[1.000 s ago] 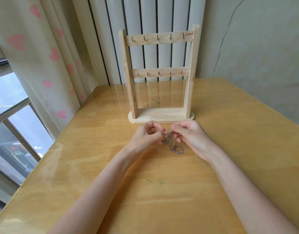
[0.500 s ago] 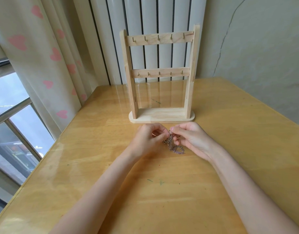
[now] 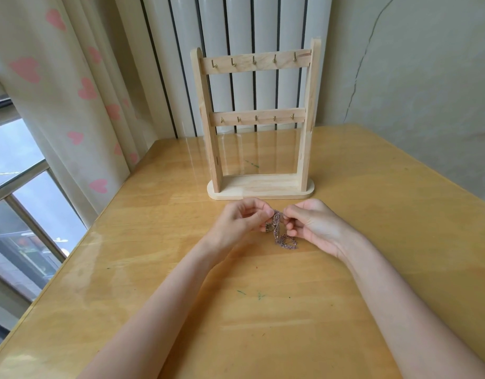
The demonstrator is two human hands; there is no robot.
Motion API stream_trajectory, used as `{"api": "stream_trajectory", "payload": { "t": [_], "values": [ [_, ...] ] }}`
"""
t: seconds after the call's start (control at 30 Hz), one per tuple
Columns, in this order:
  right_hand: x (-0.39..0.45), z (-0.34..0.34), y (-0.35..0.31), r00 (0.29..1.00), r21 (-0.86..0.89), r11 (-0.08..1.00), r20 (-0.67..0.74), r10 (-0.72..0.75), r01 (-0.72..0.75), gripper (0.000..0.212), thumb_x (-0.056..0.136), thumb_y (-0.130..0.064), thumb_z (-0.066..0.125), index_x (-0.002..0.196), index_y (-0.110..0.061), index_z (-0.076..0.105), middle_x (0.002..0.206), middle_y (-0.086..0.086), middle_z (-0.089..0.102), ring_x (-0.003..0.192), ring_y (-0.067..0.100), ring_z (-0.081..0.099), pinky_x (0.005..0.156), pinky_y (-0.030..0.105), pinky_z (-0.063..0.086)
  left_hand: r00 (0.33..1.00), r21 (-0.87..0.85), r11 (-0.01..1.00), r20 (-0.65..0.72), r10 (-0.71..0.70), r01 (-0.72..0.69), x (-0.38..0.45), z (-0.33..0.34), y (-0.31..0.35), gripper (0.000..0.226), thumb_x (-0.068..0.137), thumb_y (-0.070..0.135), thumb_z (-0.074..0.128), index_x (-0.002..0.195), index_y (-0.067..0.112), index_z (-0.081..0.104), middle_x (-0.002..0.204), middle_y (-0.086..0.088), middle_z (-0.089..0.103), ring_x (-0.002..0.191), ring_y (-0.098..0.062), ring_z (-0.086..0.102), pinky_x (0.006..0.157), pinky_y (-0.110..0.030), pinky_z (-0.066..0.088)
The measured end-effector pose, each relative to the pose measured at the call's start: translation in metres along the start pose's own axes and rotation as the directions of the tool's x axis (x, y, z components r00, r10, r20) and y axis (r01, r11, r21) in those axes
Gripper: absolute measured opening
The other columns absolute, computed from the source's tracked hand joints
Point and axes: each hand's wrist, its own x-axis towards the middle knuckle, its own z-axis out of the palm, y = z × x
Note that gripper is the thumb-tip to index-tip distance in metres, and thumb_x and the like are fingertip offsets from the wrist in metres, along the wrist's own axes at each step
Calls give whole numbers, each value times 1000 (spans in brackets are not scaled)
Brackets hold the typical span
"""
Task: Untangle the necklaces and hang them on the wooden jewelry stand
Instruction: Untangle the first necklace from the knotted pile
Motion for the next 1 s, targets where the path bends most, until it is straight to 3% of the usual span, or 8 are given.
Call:
{"api": "stream_trajectory", "payload": {
  "t": [0.07, 0.2, 0.4, 0.53, 0.7, 0.83, 1.0],
  "values": [
    [0, -2, 0, 999, -63, 997, 3, -42, 42, 22, 86, 1, 55, 64, -3, 54, 63, 7, 48, 56, 13, 43, 50, 22, 38, 999, -56, 997, -24, -46, 44, 0, 2, -1, 14, 92, 7, 53, 79, 10, 58, 67, 3, 55, 60, -6, 49, 62, -16, 47],
    [-2, -6, 1, 993, -169, 979, -23, -115, 110, 6, 79, -4, 69, 74, -7, 66, 71, 6, 60, 61, 15, 48, 61, 25, 43, 997, 11, 1000, -74, -25, 26, 2, 1, 0, 18, 93, 9, 51, 76, 10, 57, 59, 10, 54, 59, -7, 48, 62, -17, 49],
    [-6, 0, -4, 957, -254, 929, -35, -287, 270, 7, 78, -2, 70, 79, -9, 71, 76, -1, 69, 52, -2, 52, 57, 11, 45, 994, 79, 996, -100, -39, 47, 3, 0, -1, 22, 94, 9, 50, 72, 13, 55, 62, 6, 53, 52, 2, 50, 59, -14, 48],
    [-7, 3, -4, 956, -323, 906, -10, -294, 275, 8, 76, -2, 72, 76, -10, 71, 70, 1, 66, 50, -3, 51, 57, 11, 45, 993, 120, 991, -115, -39, 53, 4, 0, -1, 23, 94, 10, 50, 72, 14, 54, 64, 3, 52, 51, 3, 49, 59, -13, 47],
    [-4, 4, -1, 948, -416, 867, -34, -316, 274, 13, 76, -3, 71, 69, -14, 67, 69, 1, 63, 65, 10, 54, 63, 14, 45, 997, 176, 984, -72, -27, 39, 4, 3, -2, 17, 92, 11, 54, 75, 15, 54, 71, 1, 54, 64, -7, 51, 67, -28, 50],
    [-2, 6, 1, 950, -454, 852, -36, -309, 260, 16, 79, -4, 66, 66, -13, 61, 63, -2, 55, 58, 8, 46, 57, 15, 40, 1000, 28, 1000, 30, -7, 6, 1, 3, -3, 12, 89, 5, 57, 80, 12, 52, 90, -3, 62, 78, -10, 58, 78, -24, 49],
    [-2, 4, 0, 960, -370, 896, -31, -277, 247, 20, 83, -2, 60, 67, -13, 60, 68, 2, 54, 57, 10, 44, 54, 18, 38, 999, -24, 999, -11, -36, 36, 2, -3, -2, 17, 84, -3, 61, 93, 8, 51, 71, 6, 66, 62, -1, 59, 66, -16, 48]
  ]
}}
